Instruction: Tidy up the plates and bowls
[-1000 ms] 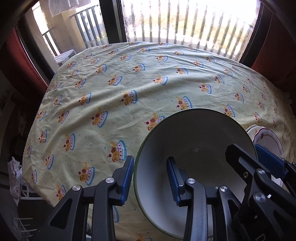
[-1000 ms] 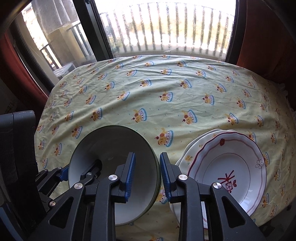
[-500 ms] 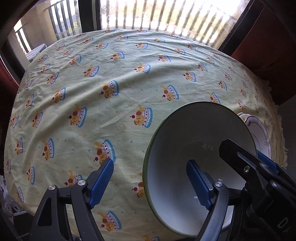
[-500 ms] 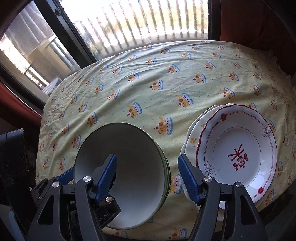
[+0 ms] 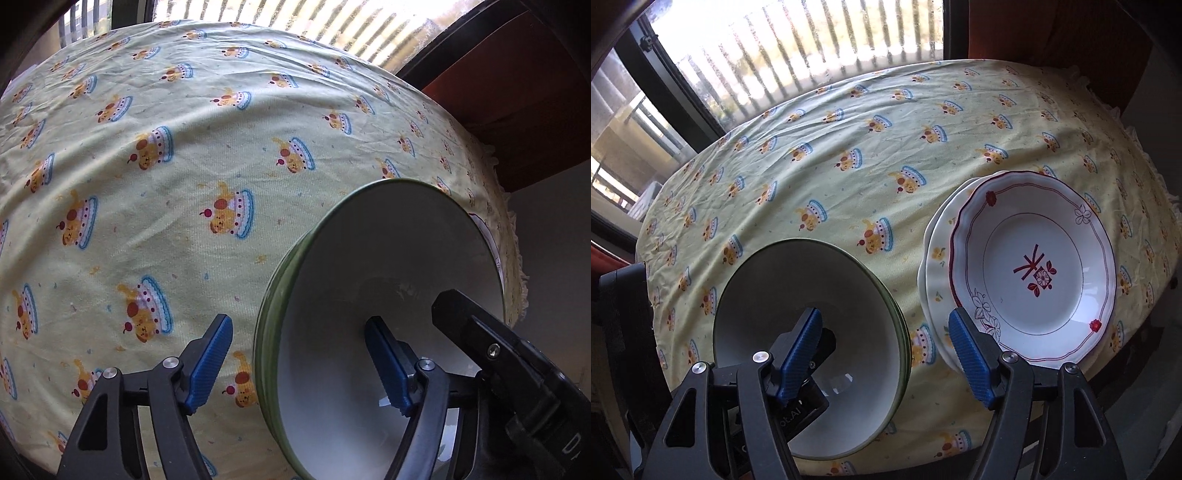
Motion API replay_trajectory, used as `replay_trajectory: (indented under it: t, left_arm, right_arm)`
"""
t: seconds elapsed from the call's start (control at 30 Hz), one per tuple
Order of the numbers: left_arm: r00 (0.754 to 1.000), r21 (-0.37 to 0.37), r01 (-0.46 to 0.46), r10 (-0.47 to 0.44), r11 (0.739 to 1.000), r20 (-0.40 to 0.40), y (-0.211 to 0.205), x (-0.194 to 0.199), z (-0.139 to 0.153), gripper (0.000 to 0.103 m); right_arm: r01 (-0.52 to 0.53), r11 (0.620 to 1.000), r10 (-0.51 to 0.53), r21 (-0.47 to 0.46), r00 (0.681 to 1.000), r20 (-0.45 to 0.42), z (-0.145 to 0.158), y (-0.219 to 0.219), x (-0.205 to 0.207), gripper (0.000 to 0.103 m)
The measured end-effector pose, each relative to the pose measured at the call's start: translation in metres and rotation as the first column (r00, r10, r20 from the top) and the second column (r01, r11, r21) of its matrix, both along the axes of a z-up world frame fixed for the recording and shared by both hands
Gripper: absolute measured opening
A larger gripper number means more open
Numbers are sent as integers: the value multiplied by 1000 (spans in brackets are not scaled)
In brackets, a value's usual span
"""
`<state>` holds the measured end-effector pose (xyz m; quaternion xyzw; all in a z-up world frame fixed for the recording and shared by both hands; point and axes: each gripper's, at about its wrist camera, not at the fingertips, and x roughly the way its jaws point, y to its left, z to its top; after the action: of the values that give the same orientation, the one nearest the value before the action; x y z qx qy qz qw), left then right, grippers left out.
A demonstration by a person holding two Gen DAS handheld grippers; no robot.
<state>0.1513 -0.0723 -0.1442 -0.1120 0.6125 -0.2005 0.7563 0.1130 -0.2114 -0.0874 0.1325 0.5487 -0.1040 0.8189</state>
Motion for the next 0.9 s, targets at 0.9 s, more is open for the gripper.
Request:
replay_trajectory:
  t: [0.9]
  left_arm:
    - [988, 189, -151, 146, 970, 40, -27, -18, 15, 69]
  right_arm:
    - [-254, 936, 272, 245, 961, -41, -37, -18, 34, 54]
